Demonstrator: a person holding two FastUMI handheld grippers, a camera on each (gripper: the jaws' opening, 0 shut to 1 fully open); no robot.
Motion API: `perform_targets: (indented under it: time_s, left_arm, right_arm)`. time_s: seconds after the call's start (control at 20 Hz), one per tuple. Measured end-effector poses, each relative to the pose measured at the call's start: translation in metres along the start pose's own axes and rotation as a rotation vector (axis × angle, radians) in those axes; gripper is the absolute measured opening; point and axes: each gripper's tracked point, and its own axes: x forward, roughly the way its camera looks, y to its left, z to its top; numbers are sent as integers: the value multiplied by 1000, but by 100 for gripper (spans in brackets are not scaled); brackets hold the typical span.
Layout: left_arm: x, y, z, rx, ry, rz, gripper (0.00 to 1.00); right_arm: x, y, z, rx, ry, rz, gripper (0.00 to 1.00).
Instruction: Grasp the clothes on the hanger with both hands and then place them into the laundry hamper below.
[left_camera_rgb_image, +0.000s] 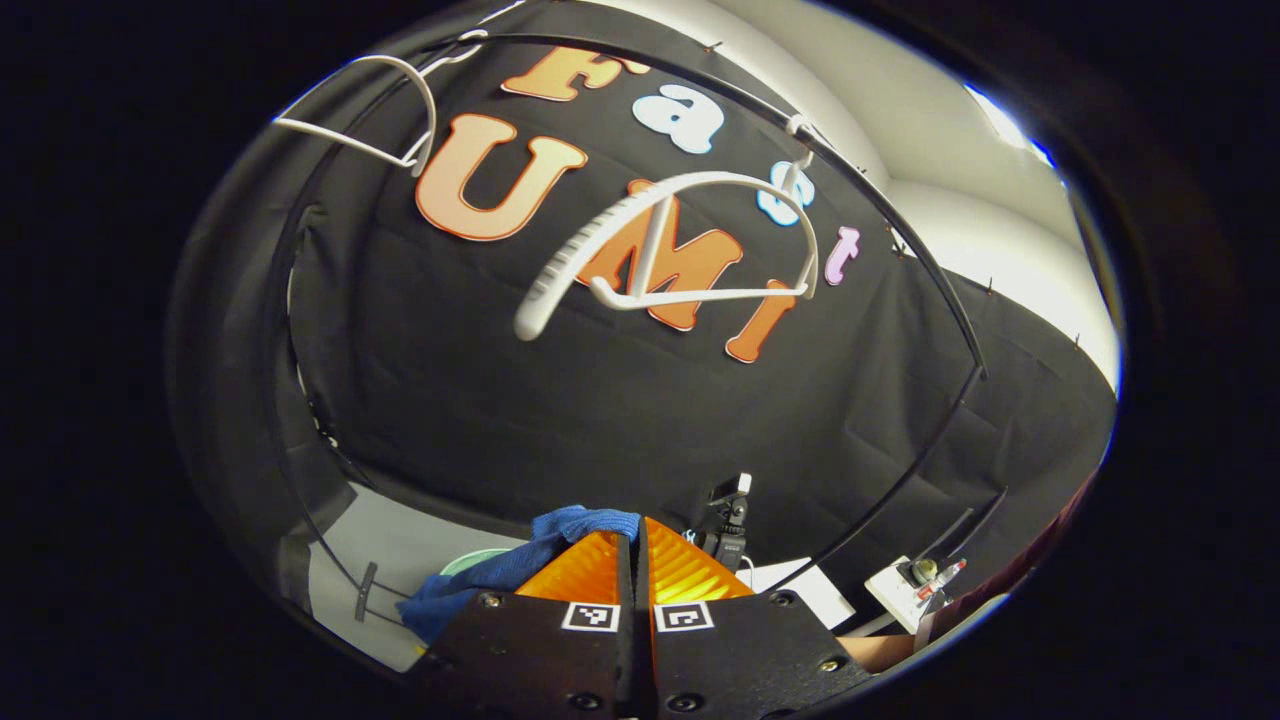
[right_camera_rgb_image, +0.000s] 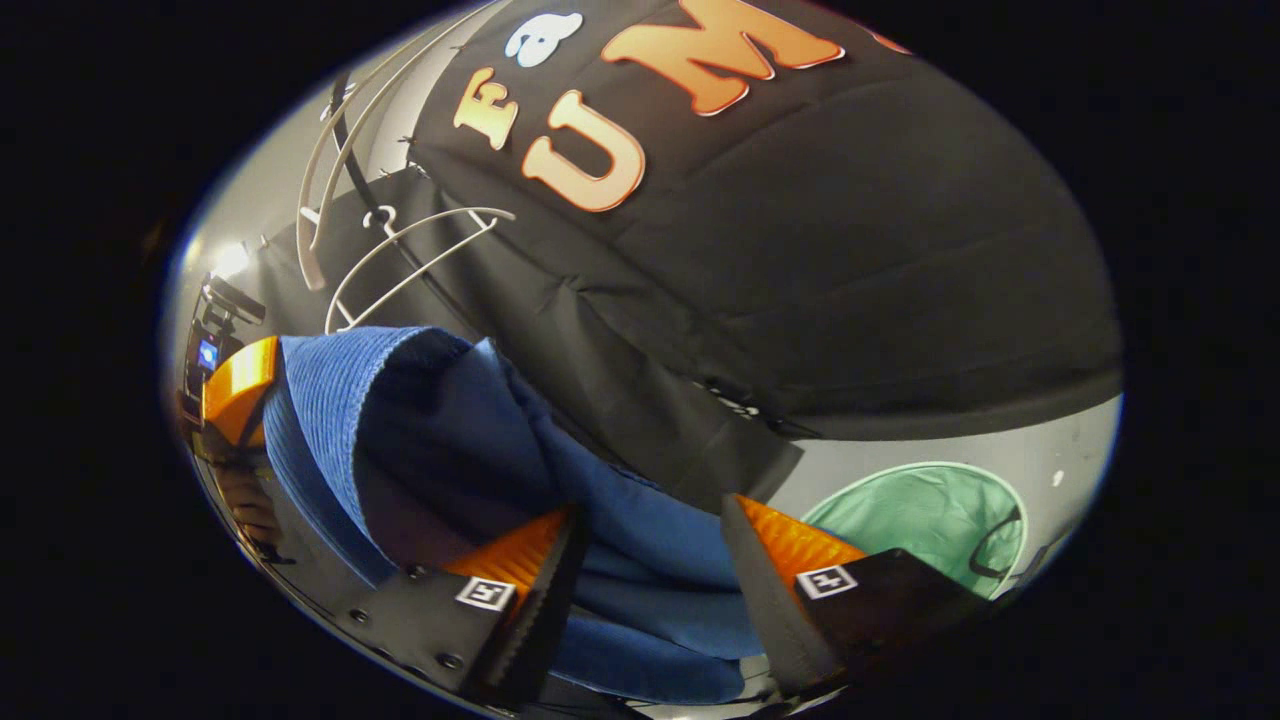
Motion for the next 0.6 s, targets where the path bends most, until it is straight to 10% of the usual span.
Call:
perform_targets:
  time_s: [0.05, 0.6]
  left_arm:
    - [2, -3, 2, 9, 3, -16, 0]
    - [50, -31, -24, 111, 109, -107, 0]
  right_arm:
    - [-8, -8, -7, -9, 5, -32, 93]
    - [-134, -86, -1, 64, -132, -385, 96]
